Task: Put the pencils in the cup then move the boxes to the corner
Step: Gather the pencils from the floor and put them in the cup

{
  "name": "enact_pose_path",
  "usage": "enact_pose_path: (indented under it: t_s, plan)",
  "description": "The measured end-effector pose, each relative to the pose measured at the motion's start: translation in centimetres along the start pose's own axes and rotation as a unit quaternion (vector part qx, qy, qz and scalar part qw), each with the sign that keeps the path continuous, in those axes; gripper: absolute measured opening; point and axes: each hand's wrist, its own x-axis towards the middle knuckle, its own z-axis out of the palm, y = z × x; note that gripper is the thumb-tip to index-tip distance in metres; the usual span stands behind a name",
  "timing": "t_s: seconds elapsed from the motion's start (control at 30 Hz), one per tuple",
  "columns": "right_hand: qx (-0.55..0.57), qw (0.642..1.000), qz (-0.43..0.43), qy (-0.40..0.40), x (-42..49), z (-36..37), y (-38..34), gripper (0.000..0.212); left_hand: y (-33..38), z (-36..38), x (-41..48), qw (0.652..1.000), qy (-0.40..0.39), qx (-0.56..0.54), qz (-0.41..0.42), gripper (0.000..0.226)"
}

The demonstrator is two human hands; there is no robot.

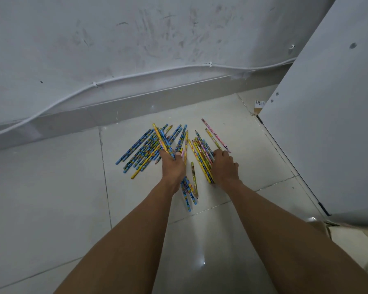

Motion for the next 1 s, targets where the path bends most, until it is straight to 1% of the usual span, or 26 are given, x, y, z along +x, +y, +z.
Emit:
enact_pose_path:
  t_s: [0.07,0.17,0.23,0.3,0.43,0.5,0.6,0.7,0.87,1.0]
  plan:
    - [0.041,0.999,0.024,-0.02,0.3,0.2,-1.1,0.04,-0.1,0.1,0.0,1.0,-0.002,-0.001,-0.003,0.062]
    - [0.023,0.998,0.027,-0.051,0.4,0.7,-1.9,0.059,-0.3,0.1,0.2,1.0,0.007,0.001,-0.006,0.058]
    - [0.009,0.998,0.024,-0.054,0.3,1.0,-2.2,0.065,-0.4,0.1,0.3,1.0,0.008,0.005,-0.005,0.054]
    - [0.014,0.999,0.025,-0.045,0.4,1.2,-2.5,0.062,-0.6,-0.1,0.5,1.0,0.01,0.008,-0.007,0.055]
    - [0.076,0.995,0.033,-0.057,0.7,1.6,-3.5,0.05,-1.0,-0.2,0.8,1.0,0.011,0.006,-0.007,0.054]
    - [0.09,0.993,0.042,-0.061,0.8,1.8,-4.0,0.049,-1.1,-0.2,0.9,1.0,0.012,0.008,-0.009,0.052]
    - [0.097,0.991,0.065,-0.068,0.9,2.2,-4.5,0.054,-1.2,0.0,1.0,1.0,0.012,0.006,-0.011,0.046]
    - [0.086,0.991,0.07,-0.073,0.9,2.6,-4.8,0.054,-1.4,0.0,1.1,1.0,0.007,0.007,-0.016,0.039]
    - [0.069,0.993,0.07,-0.069,0.1,3.0,-4.8,0.041,-1.3,0.0,1.2,0.999,-0.002,0.006,-0.033,0.04]
    - [0.0,0.997,0.046,-0.057,-1.1,2.6,-4.3,0.031,-1.1,-0.1,0.8,0.999,-0.008,0.001,-0.032,0.043]
